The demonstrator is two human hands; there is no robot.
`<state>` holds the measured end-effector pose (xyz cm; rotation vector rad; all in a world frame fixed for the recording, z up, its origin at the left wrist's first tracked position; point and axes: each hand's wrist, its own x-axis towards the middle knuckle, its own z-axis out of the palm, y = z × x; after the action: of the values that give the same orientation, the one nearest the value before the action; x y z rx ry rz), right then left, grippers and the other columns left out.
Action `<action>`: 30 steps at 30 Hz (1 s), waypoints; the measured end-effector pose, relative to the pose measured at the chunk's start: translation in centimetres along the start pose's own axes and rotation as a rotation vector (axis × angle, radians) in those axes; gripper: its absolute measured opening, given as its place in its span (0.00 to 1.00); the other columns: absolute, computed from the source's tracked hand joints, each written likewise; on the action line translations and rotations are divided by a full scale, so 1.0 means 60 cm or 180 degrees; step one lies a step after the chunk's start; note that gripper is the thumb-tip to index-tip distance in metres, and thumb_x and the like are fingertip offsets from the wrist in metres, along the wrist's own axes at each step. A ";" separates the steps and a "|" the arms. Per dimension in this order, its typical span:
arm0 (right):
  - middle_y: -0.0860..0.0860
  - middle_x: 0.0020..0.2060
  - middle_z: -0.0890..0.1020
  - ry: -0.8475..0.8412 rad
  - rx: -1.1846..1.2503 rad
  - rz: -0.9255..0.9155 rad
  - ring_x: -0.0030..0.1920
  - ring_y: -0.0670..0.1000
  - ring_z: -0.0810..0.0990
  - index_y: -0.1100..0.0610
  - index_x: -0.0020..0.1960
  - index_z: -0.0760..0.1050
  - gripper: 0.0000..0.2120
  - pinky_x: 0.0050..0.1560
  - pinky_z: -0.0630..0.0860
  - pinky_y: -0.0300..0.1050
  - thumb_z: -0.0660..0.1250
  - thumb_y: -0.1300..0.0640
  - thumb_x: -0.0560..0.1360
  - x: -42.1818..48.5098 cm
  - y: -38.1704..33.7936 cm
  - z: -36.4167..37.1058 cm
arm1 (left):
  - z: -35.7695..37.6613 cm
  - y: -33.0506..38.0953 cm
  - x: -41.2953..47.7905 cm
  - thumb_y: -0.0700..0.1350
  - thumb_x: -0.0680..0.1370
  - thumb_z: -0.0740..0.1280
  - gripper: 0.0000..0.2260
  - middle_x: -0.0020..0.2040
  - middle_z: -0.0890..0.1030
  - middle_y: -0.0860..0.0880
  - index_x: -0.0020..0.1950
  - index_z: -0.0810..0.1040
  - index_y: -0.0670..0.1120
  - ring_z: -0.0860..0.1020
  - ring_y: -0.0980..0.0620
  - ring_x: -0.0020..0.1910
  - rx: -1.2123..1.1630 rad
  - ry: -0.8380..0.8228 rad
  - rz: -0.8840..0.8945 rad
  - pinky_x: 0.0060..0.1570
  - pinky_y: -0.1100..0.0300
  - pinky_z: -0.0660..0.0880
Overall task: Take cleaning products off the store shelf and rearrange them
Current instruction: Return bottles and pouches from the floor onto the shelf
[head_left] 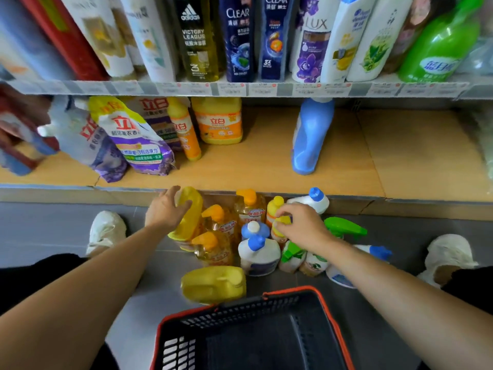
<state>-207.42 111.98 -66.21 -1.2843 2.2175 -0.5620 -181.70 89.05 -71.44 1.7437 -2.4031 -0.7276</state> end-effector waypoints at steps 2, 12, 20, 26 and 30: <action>0.49 0.53 0.83 -0.0070 0.0341 -0.0169 0.56 0.51 0.80 0.52 0.53 0.83 0.08 0.58 0.76 0.49 0.73 0.53 0.75 0.029 -0.036 0.003 | 0.028 -0.012 0.004 0.60 0.80 0.65 0.29 0.72 0.73 0.41 0.77 0.66 0.48 0.73 0.39 0.68 -0.0192 -0.0125 -0.0114 0.64 0.42 0.74; 0.54 0.61 0.80 -0.0100 0.1026 -0.0240 0.56 0.51 0.78 0.56 0.69 0.73 0.27 0.55 0.77 0.47 0.76 0.54 0.73 0.303 -0.211 0.100 | 0.076 -0.051 0.012 0.66 0.79 0.63 0.26 0.66 0.77 0.51 0.71 0.75 0.52 0.76 0.46 0.63 -0.0672 0.0448 -0.0076 0.58 0.49 0.75; 0.58 0.75 0.69 0.0029 0.1764 -0.0285 0.74 0.54 0.69 0.61 0.79 0.60 0.43 0.73 0.67 0.50 0.78 0.63 0.70 0.458 -0.248 0.192 | 0.090 -0.062 0.018 0.64 0.77 0.66 0.26 0.67 0.73 0.52 0.71 0.72 0.53 0.71 0.48 0.64 -0.0779 0.0486 0.0112 0.59 0.50 0.72; 0.58 0.64 0.79 0.0073 0.1764 -0.0368 0.63 0.57 0.79 0.62 0.70 0.70 0.34 0.66 0.76 0.56 0.80 0.61 0.68 0.510 -0.257 0.222 | 0.087 -0.063 0.017 0.61 0.77 0.69 0.27 0.68 0.71 0.51 0.73 0.70 0.52 0.70 0.48 0.65 -0.0748 0.0393 0.0188 0.62 0.48 0.73; 0.54 0.56 0.83 0.0196 0.1830 -0.0394 0.55 0.53 0.82 0.59 0.61 0.75 0.28 0.56 0.80 0.49 0.82 0.59 0.65 0.500 -0.237 0.231 | 0.087 -0.062 0.016 0.61 0.77 0.69 0.28 0.69 0.70 0.51 0.74 0.69 0.52 0.69 0.49 0.66 -0.0703 0.0359 0.0193 0.62 0.48 0.74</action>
<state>-202.04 77.61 -75.47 -1.1017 1.8253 -1.1952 -180.53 88.99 -77.79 1.5754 -2.1978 -0.8276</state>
